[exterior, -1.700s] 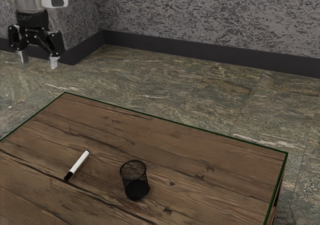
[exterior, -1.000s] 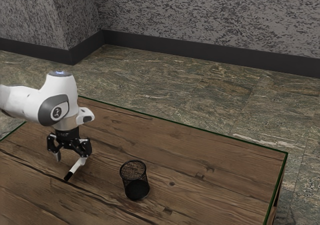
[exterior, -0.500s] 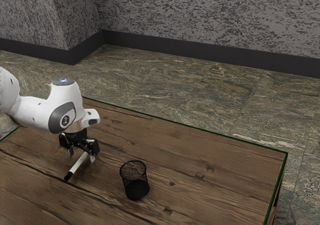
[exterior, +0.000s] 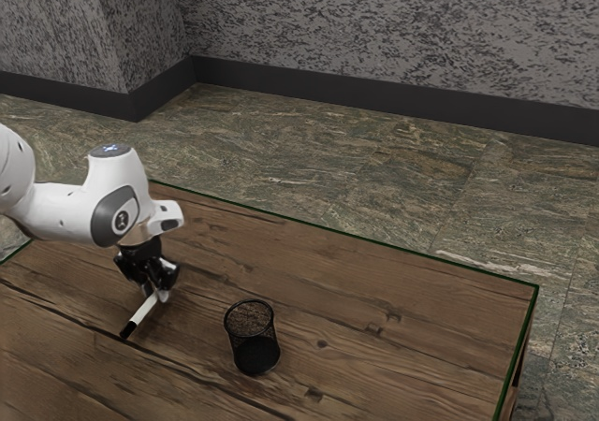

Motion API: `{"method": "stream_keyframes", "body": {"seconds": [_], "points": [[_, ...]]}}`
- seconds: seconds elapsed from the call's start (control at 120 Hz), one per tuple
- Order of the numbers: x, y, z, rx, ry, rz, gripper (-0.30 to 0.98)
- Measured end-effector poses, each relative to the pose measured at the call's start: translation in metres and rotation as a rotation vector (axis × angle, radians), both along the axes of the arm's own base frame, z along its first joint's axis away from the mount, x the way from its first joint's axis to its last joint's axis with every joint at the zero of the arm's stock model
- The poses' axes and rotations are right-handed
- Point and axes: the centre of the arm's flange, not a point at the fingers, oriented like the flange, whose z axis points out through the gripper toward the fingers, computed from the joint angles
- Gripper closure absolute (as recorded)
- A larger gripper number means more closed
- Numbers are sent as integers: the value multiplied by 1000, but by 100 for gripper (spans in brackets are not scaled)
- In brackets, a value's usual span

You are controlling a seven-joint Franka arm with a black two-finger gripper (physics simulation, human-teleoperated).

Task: Put the marker into the pen holder.

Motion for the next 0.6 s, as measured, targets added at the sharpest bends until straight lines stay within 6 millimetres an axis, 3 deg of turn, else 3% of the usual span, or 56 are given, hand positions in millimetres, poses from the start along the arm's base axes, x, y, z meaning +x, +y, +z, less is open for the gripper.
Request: {"method": "stream_keyframes", "body": {"seconds": [0.367,0.467,0.533,0.6], "points": [[-10,9,-6,-87,24,63,60],[-10,9,-6,-105,22,70,68],[-10,9,-2,-108,14,66,71],[-7,8,19,-99,-26,51,74]]}}
